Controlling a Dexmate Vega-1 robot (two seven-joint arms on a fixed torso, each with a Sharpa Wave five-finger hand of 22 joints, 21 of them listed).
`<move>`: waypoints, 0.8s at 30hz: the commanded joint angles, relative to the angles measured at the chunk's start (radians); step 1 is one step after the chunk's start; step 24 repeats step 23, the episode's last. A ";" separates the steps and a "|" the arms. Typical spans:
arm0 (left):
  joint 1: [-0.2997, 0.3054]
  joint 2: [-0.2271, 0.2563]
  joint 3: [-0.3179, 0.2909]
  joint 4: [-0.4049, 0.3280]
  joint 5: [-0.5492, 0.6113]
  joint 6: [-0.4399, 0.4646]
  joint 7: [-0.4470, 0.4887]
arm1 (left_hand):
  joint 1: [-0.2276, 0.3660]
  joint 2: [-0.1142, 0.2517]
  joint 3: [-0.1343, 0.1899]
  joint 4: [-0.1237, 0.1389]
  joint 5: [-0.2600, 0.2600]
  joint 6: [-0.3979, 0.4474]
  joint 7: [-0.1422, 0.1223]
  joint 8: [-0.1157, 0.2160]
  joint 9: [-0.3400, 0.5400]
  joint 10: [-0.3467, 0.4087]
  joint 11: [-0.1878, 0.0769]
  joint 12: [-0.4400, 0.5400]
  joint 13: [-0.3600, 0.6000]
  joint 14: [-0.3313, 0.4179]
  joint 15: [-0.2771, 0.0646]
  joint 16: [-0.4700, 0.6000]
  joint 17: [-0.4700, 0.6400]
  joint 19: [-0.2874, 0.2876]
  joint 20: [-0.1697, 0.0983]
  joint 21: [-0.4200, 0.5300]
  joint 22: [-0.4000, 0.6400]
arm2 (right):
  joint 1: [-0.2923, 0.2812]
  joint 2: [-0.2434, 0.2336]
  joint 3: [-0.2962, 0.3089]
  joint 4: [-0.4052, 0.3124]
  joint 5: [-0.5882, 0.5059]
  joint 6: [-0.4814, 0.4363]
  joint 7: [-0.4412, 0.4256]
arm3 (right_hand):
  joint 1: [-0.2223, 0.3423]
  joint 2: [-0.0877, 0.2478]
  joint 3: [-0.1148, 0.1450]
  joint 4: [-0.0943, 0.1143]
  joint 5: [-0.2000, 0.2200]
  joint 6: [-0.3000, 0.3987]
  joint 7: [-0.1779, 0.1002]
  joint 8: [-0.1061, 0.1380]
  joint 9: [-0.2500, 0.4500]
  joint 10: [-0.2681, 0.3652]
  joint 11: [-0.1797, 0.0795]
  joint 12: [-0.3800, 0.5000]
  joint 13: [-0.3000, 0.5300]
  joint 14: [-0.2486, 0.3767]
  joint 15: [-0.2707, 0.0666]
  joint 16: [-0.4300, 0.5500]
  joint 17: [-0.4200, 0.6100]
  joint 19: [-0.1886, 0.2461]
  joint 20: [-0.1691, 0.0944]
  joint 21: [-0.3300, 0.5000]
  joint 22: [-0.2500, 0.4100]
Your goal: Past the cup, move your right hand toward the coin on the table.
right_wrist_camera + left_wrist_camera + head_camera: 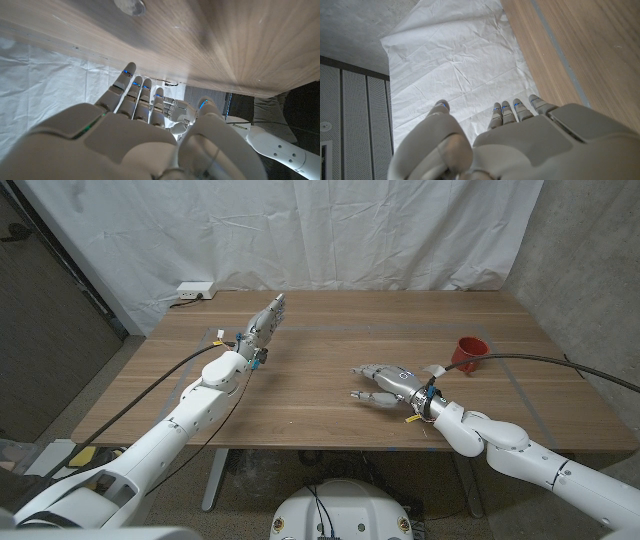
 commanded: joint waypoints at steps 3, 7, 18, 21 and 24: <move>0.002 0.002 -0.001 -0.006 0.000 0.003 0.002 | 0.001 0.008 -0.002 0.002 0.000 0.006 -0.001 -0.001 0.002 0.004 -0.003 -0.001 0.004 -0.006 0.005 -0.004 0.004 -0.001 -0.037 -0.003 0.005 | -0.004 -0.009 -0.007 0.001 -0.011 -0.028 -0.001 | 0.007 0.001 0.001 -0.004 0.001 0.012 -0.002 0.004 0.004 0.011 -0.002 0.006 0.006 0.010 0.005 0.002 0.002 0.001 -0.003 -0.004 0.003; 0.004 0.001 -0.002 -0.006 -0.002 0.002 0.003 | 0.001 0.008 -0.003 0.002 0.000 0.006 0.000 -0.001 0.002 0.005 -0.003 -0.001 0.004 -0.006 0.005 -0.004 0.004 -0.001 -0.037 -0.003 0.005 | 0.000 -0.014 -0.010 0.005 -0.013 -0.018 -0.003 | 0.007 0.001 0.001 -0.005 0.002 0.013 -0.002 0.004 0.004 0.014 -0.003 0.007 0.006 0.011 0.004 0.002 0.002 0.001 -0.003 -0.006 0.003; 0.010 0.003 -0.003 -0.010 -0.004 0.003 0.003 | 0.001 0.009 -0.004 0.002 -0.001 0.005 -0.003 -0.001 0.002 0.004 -0.003 -0.001 0.004 -0.006 0.005 -0.004 0.004 -0.001 -0.036 -0.004 0.005 | -0.005 -0.013 -0.012 -0.001 -0.011 -0.035 0.002 | 0.009 0.002 0.002 -0.006 0.001 0.016 -0.003 0.004 0.005 0.017 -0.003 0.007 0.006 0.017 0.005 0.002 0.002 -0.005 -0.007 -0.012 0.003; 0.011 0.005 -0.003 -0.012 -0.004 0.005 0.003 | 0.001 0.009 -0.005 0.002 -0.001 0.005 -0.003 -0.001 0.002 0.004 -0.003 -0.001 0.004 -0.005 0.006 -0.004 0.004 -0.001 -0.036 -0.004 0.005 | -0.003 -0.014 -0.015 0.002 -0.012 -0.029 0.001 | 0.009 0.003 0.002 -0.007 0.001 0.016 -0.003 0.004 0.005 0.018 -0.003 0.007 0.007 0.018 0.005 0.002 0.002 -0.006 -0.008 -0.014 0.003; 0.011 0.007 -0.003 -0.015 -0.003 0.006 0.003 | 0.002 0.009 -0.005 0.002 -0.001 0.006 -0.003 -0.001 0.002 0.005 -0.003 -0.001 0.004 -0.005 0.005 -0.004 0.004 -0.001 -0.036 -0.004 0.005 | 0.001 -0.014 -0.017 0.006 -0.013 -0.023 -0.002 | 0.009 0.003 0.002 -0.007 0.001 0.017 -0.003 0.004 0.005 0.019 -0.003 0.007 0.007 0.018 0.006 0.001 0.002 -0.008 -0.009 -0.016 0.003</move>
